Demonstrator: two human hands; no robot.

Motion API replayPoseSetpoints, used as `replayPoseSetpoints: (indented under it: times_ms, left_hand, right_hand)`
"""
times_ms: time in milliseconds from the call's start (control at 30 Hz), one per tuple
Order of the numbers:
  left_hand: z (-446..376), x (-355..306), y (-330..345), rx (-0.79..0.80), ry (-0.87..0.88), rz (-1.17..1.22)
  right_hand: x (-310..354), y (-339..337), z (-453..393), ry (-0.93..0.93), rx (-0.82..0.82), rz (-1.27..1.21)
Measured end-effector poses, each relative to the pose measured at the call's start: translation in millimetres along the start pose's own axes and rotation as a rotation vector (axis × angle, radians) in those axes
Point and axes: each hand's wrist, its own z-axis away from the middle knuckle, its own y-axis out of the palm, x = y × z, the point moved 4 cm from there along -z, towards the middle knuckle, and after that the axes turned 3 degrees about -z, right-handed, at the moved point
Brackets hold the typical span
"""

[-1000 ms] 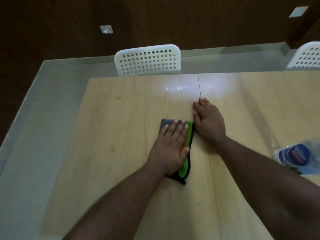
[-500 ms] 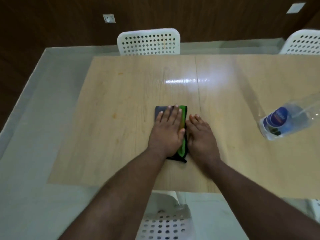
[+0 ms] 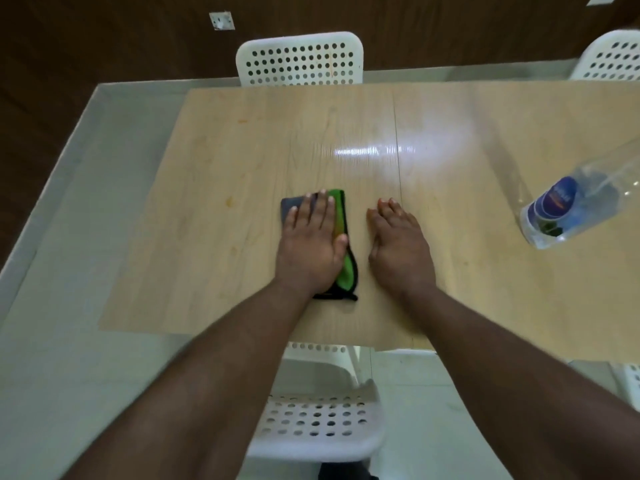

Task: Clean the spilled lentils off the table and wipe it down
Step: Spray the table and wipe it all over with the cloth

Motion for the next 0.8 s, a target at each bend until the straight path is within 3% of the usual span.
replayPoseSetpoints:
  times_ms: [133,267,433,600,800]
  left_hand:
    - [56.1,-37.4,4.8,0.029,0.131,0.037]
    - [116.5,-20.7,2.7,0.07,0.233,0.052]
    - [39.4,10.8,0.9,0.035,0.121,0.022]
    - [-17.7,-14.6,-1.1,0.004,0.011,0.024]
    - [97.5,-47.0,2.7,0.049,0.135,0.123]
  right_hand:
    - [0.8,-0.8,3.4,0.003,0.013,-0.034]
    - [2.3,-2.5,5.0,-0.003,0.026,-0.038]
    - [1.2,2.7,1.5,0.011,0.005,-0.011]
    - [-3.3,4.1,1.6,-0.007,0.009,0.012]
    - [2.3,-3.4,3.7,-0.023,0.04,-0.014]
